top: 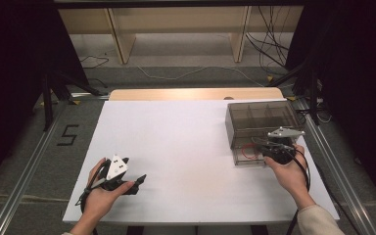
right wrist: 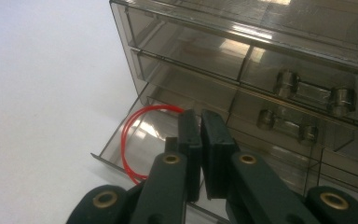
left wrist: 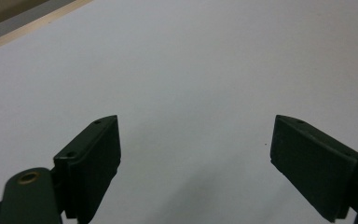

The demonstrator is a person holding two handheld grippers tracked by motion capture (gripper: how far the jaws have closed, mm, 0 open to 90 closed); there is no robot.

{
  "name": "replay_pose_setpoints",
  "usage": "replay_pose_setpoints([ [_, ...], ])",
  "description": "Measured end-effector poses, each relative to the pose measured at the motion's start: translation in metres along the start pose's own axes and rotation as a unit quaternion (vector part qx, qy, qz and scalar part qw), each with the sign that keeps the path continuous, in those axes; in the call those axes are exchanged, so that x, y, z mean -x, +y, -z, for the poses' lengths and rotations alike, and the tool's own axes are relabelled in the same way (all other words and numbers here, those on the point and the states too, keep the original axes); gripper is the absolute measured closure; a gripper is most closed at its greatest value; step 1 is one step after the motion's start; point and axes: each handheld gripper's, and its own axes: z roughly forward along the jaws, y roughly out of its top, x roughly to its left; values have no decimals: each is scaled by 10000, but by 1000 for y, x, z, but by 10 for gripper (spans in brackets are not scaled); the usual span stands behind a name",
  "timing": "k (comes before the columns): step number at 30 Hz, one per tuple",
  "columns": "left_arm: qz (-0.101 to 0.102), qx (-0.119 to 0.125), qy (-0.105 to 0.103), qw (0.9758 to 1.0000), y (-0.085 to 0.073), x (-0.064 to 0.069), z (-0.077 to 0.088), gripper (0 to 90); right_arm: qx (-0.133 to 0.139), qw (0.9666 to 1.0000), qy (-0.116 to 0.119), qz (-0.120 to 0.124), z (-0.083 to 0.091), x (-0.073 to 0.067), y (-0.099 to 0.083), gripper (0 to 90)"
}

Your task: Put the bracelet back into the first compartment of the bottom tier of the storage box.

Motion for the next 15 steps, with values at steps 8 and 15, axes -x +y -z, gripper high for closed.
replay_pose_setpoints([
  [8,-4,0,-1,10000,0,0,0,160,-69,10000,-17,37,-3,0,1,875],
  [15,-1,2,-6,10000,0,0,0,160,-137,9999,-15,56,-7,0,1,875],
])
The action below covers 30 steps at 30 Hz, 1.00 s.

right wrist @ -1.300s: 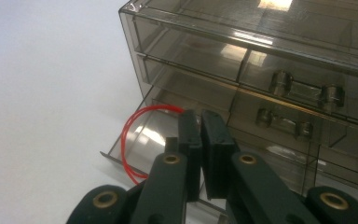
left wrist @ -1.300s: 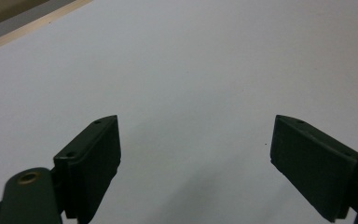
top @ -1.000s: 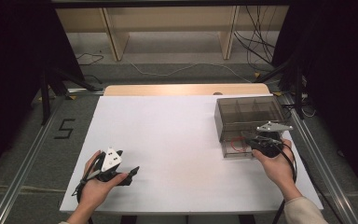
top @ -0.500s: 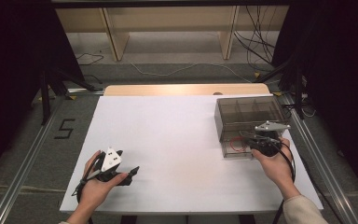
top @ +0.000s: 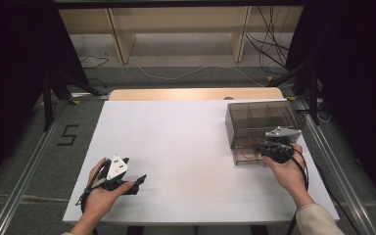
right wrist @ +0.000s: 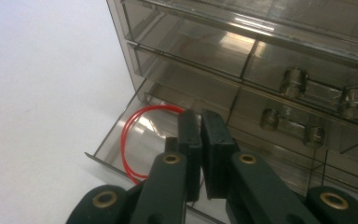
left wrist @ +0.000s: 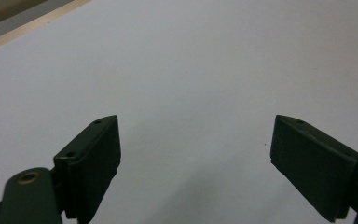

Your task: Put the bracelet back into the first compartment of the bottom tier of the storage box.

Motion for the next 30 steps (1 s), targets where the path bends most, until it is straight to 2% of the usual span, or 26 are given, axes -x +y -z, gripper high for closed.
replay_pose_setpoints([
  [30,-18,-12,-3,10000,0,0,0,160,-98,9998,-105,145,-11,-2,2,875],
])
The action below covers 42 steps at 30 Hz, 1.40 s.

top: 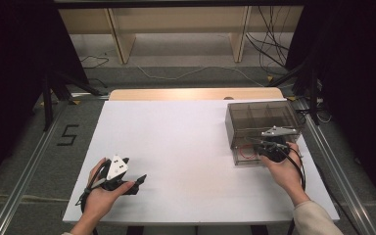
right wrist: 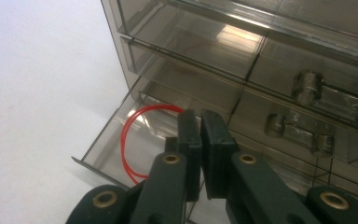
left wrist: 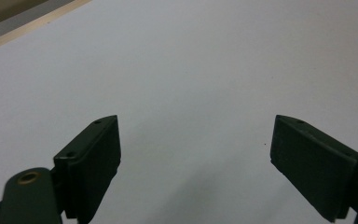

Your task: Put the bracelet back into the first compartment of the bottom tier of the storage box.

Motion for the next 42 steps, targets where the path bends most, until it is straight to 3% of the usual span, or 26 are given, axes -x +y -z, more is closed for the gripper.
replay_pose_setpoints([
  [42,-11,0,-1,10000,0,0,0,160,-289,9992,-63,284,-22,-13,2,874],
])
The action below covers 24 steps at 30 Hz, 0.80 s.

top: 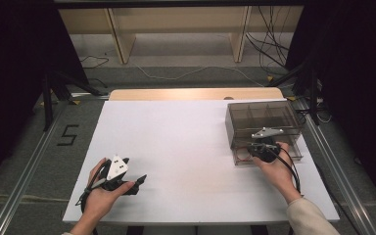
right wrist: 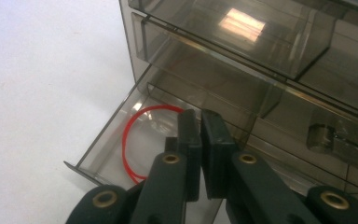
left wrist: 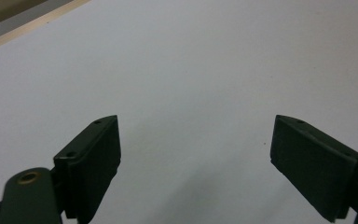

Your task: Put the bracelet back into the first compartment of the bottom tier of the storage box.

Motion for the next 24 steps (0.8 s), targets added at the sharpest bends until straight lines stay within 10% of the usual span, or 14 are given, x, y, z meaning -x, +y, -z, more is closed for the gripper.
replay_pose_setpoints([
  [24,0,3,-12,10000,0,0,0,160,-152,9999,69,32,-6,-3,-2,857],
])
